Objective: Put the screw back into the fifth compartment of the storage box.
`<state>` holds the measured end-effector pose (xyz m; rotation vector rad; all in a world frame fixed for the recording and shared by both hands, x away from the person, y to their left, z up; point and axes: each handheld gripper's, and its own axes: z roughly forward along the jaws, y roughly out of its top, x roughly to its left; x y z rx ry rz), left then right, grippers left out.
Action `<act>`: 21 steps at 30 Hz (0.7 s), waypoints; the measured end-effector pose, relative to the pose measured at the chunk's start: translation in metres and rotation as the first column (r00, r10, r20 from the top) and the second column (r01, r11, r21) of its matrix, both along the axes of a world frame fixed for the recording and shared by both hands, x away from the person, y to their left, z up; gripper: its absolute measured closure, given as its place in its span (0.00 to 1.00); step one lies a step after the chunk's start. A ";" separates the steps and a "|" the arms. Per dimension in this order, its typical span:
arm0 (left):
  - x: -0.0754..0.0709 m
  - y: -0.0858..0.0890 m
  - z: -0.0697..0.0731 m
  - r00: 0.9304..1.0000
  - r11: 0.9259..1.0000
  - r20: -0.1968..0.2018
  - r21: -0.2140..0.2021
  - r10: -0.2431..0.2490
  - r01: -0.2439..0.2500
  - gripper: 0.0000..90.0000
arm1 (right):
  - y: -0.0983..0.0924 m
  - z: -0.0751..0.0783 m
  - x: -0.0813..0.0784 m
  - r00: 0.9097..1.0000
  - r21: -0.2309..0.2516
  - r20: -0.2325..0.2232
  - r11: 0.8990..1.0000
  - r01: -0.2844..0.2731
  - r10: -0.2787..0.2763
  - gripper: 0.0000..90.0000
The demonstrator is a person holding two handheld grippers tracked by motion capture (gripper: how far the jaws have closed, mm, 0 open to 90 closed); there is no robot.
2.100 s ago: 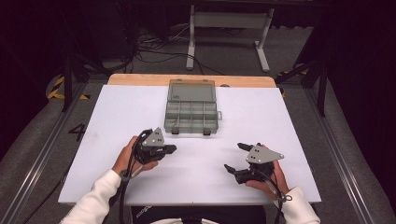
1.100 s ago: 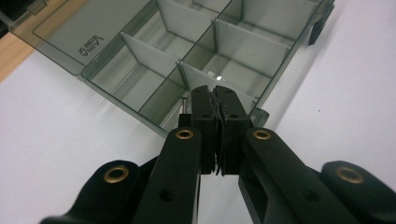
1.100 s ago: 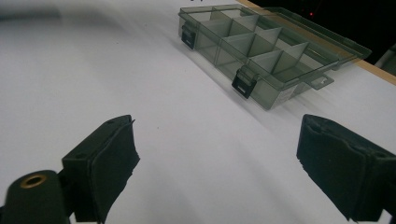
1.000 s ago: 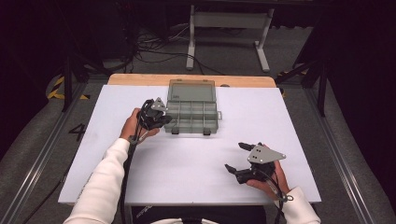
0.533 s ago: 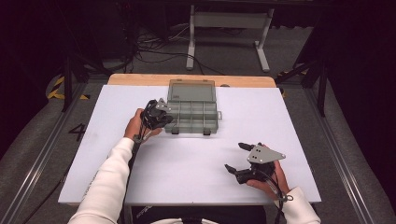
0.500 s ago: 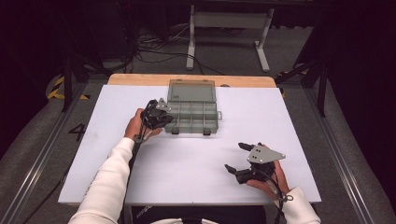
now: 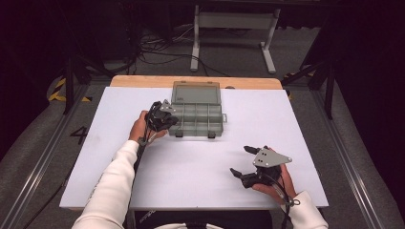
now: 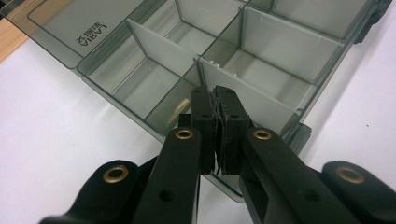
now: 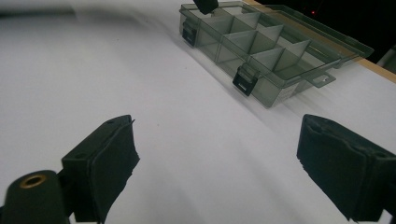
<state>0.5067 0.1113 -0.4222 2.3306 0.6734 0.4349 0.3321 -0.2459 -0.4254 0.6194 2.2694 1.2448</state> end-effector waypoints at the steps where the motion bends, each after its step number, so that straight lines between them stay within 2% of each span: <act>1: 0.000 0.000 0.000 1.000 1.000 0.004 -0.004 0.000 0.000 0.97 | 0.000 0.000 0.000 1.000 0.000 0.001 1.000 -0.001 0.001 0.14; 6: -0.002 0.005 0.003 1.000 0.999 0.007 -0.037 0.005 -0.005 0.92 | 0.000 0.000 0.000 1.000 -0.002 0.002 1.000 0.003 -0.002 0.13; 9: -0.006 0.009 0.007 1.000 0.999 0.022 -0.052 0.007 -0.006 0.89 | -0.001 0.000 0.001 1.000 -0.004 0.003 1.000 0.005 -0.005 0.14; 12: -0.014 0.012 0.013 0.998 0.998 0.061 -0.061 0.011 -0.007 0.80 | -0.001 0.001 0.000 1.000 -0.002 0.007 1.000 0.007 -0.007 0.14; 14: -0.022 0.015 0.015 0.997 0.996 0.081 -0.089 0.000 0.007 0.77 | -0.002 0.001 0.000 1.000 0.003 0.010 1.000 0.008 -0.008 0.14; 17: -0.037 0.019 0.019 0.992 0.992 0.127 -0.121 -0.003 0.018 0.68 | -0.002 0.001 0.000 1.000 0.006 0.006 1.000 0.013 -0.013 0.14; 19: -0.043 0.020 0.019 0.990 0.991 0.142 -0.135 -0.004 0.024 0.67 | -0.002 0.001 0.000 1.000 0.001 0.008 1.000 0.011 -0.011 0.14; 20: -0.050 0.021 0.021 0.987 0.990 0.161 -0.136 -0.017 0.039 0.62 | -0.001 0.000 0.000 1.000 0.000 0.008 1.000 0.010 -0.010 0.14; 21: -0.050 0.021 0.021 0.987 0.990 0.161 -0.136 -0.017 0.039 0.60 | -0.001 0.000 0.000 1.000 0.000 0.008 1.000 0.010 -0.010 0.14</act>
